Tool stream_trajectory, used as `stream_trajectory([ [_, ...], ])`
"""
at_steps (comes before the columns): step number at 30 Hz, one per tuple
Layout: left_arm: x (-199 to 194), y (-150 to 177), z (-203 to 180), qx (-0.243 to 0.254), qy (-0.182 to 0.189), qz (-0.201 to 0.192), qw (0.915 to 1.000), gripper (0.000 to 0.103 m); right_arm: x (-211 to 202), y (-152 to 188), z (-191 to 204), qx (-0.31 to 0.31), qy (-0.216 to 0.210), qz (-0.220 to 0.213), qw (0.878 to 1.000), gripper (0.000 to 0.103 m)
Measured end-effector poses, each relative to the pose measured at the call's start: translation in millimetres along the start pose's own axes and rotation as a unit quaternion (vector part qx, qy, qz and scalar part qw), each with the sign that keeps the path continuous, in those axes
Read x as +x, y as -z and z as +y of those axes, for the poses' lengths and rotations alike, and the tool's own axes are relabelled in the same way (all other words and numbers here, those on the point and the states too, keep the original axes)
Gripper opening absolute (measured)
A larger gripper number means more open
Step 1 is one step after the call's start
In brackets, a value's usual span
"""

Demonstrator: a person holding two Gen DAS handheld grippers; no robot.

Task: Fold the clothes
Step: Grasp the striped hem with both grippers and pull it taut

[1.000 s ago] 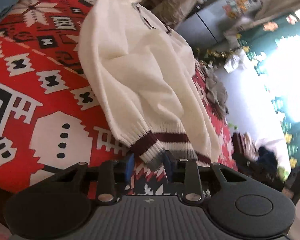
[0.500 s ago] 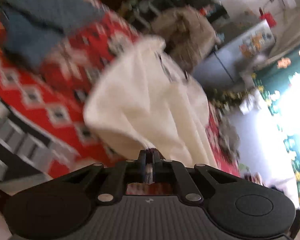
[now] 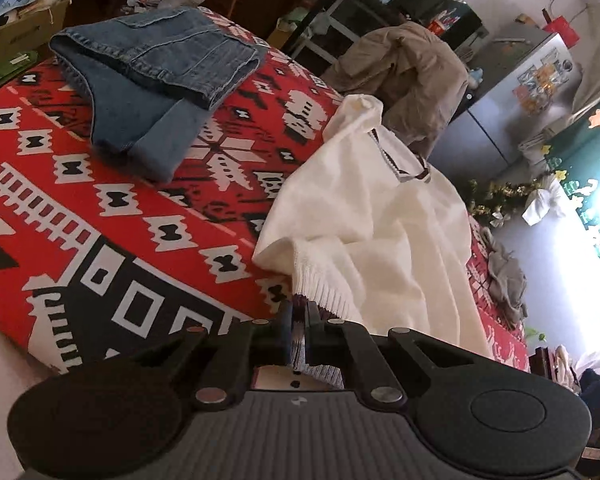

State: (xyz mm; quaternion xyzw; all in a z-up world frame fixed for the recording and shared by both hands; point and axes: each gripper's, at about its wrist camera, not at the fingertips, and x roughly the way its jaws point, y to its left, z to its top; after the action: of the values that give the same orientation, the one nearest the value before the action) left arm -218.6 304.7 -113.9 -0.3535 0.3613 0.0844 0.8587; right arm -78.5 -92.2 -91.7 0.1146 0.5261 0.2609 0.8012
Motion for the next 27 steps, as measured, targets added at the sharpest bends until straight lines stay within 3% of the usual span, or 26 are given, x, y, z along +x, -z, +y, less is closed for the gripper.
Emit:
stream_trajectory([
  [1, -1.7, -1.2, -2.3, 0.009, 0.000, 0.002, 1.0000, 0.005, 2.7, -0.7, 5.5, -0.014, 0.018, 0.003, 1.000, 0.006],
  [5, -20.2, -0.8, -17.9, 0.075, 0.003, 0.020, 0.9970, 0.005, -11.0, -5.4, 17.0, -0.055, 0.068, -0.015, 0.996, 0.005],
  [10, -29.4, 10.0, -28.5, 0.129, 0.005, 0.062, 0.9898, 0.005, -56.9, -17.3, -2.2, -0.033, 0.081, -0.029, 0.996, 0.005],
  [13, -12.8, 21.4, -22.4, 0.133, -0.018, 0.090, 0.9868, 0.006, -63.9, -19.0, -11.3, -0.032, 0.086, -0.023, 0.996, 0.005],
  [16, 4.4, 31.3, -14.4, 0.132, -0.040, 0.114, 0.9838, 0.006, -42.3, -12.7, -14.7, -0.038, 0.104, 0.003, 0.994, 0.005],
  [24, -0.1, 28.9, -20.0, 0.151, -0.038, 0.109, 0.9817, 0.006, -32.6, 1.6, -11.9, -0.067, 0.117, 0.020, 0.991, 0.006],
  [26, 3.6, 29.4, -21.7, 0.156, -0.040, 0.115, 0.9801, 0.006, -30.3, 1.4, -14.0, -0.065, 0.118, 0.022, 0.991, 0.009],
  [27, 3.2, 28.3, -20.6, 0.147, -0.037, 0.116, 0.9816, 0.007, -29.0, 1.0, -16.4, -0.060, 0.118, 0.023, 0.991, 0.018],
])
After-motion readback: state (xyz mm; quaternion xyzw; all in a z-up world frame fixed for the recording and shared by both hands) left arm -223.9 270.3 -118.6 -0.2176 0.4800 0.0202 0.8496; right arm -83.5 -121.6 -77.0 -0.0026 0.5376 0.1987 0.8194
